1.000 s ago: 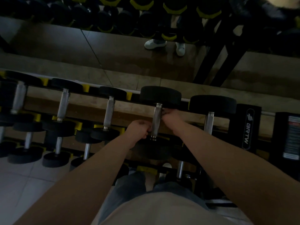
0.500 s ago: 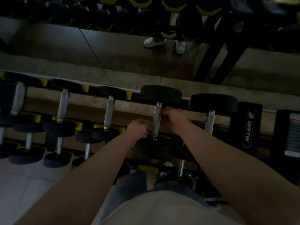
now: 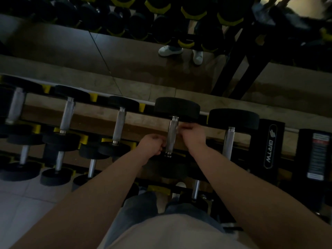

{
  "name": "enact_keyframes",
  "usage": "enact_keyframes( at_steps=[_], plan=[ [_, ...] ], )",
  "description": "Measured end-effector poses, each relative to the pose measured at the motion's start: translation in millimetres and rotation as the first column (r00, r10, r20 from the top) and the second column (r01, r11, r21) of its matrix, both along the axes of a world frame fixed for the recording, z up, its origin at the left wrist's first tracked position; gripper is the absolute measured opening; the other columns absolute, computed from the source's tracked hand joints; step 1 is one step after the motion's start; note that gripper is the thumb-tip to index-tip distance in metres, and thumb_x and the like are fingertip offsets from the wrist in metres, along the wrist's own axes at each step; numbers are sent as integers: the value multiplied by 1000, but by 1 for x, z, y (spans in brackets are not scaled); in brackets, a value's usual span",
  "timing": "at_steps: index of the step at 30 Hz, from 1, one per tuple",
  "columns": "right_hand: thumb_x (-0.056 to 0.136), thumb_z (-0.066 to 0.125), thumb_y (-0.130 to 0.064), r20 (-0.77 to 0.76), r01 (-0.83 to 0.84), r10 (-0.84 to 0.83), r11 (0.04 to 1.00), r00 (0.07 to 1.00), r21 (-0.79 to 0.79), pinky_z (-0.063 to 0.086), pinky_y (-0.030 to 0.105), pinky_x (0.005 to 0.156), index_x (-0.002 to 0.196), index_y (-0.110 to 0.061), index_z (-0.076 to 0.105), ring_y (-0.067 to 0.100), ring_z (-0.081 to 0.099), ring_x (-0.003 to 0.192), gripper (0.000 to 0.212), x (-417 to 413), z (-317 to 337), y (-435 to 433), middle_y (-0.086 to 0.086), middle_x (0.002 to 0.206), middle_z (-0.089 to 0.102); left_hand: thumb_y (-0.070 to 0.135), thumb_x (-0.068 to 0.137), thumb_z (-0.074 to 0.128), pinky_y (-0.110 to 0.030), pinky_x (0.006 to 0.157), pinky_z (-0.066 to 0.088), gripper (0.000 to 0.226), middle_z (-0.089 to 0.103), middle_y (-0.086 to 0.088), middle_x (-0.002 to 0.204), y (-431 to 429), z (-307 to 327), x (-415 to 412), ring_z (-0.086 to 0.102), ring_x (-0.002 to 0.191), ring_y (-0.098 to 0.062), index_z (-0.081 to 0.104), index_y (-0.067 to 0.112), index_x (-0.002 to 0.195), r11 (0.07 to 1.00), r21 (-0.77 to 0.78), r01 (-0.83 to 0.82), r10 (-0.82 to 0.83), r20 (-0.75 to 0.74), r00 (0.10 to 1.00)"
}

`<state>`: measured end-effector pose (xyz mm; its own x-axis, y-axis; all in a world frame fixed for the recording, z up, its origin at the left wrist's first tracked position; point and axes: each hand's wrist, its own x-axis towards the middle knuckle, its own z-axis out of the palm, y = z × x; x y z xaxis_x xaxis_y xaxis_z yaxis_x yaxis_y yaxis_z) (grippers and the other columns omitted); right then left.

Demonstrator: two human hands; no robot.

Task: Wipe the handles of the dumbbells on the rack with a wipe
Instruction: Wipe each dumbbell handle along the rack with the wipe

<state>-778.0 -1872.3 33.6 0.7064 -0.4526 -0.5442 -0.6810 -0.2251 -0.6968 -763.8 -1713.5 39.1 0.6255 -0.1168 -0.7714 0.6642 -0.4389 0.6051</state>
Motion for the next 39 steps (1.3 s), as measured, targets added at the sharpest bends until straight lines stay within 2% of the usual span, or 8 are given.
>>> enact_keyframes(
  at_steps=[5,10,17,20,24,31,35,39],
  plan=[
    [93,68,-22,38,-289,299,942,953,-172,43,15,66,93,-30,74,4,65,87,10,-7,2,0,-12,94,71,11,102,45,-23,62,47,24,67,-5,94,2,0,0,55,73,-13,66,13,115,1000,-20,-5,5,0,1000],
    [94,68,-24,-52,-677,687,697,725,-235,44,18,84,109,-23,77,9,67,102,17,-48,2,2,-5,112,74,9,100,45,-22,59,46,26,67,-4,90,3,-4,-1,55,70,-12,66,13,114,999,-26,-23,23,17,1000],
    [96,63,-18,175,-397,529,782,831,-480,54,25,84,103,-19,76,10,67,91,14,2,8,8,-1,102,73,13,103,47,-21,61,47,21,67,-4,93,8,-4,-2,56,72,-11,65,13,112,995,-53,-80,79,-12,997],
    [99,58,-22,-23,-619,742,541,670,-569,55,29,82,101,-20,75,15,67,90,17,1,4,9,2,100,72,9,102,45,-20,57,47,24,66,-3,85,7,-3,-1,54,67,-10,66,9,113,991,-63,-114,113,-23,993],
    [96,58,-27,-307,-896,876,252,371,-365,59,41,78,94,-17,75,23,68,84,20,-14,0,17,7,92,72,-7,97,35,-20,45,45,32,65,-12,87,6,-2,0,55,66,-16,65,-1,107,942,-60,-330,324,-91,942],
    [95,60,-29,-274,-640,716,304,642,-706,58,30,58,82,-23,68,8,61,60,17,25,8,17,-5,73,62,-7,98,32,-14,44,40,37,59,-6,88,11,6,0,47,62,-10,66,3,110,932,-55,-360,350,-133,927],
    [93,64,-21,-413,-804,754,248,510,-541,60,33,71,93,-18,66,15,63,75,3,4,11,33,2,88,64,-7,96,33,-16,44,39,38,62,-5,85,11,10,-1,47,59,-9,67,7,108,944,-72,-321,312,-119,943],
    [95,57,-17,-344,-875,822,338,454,-346,55,29,68,83,-17,66,20,67,79,15,-16,9,35,1,80,64,-2,96,44,-20,45,38,28,68,-9,92,14,9,-1,48,57,-11,69,11,103,962,-68,-263,256,-94,962]
  ],
)
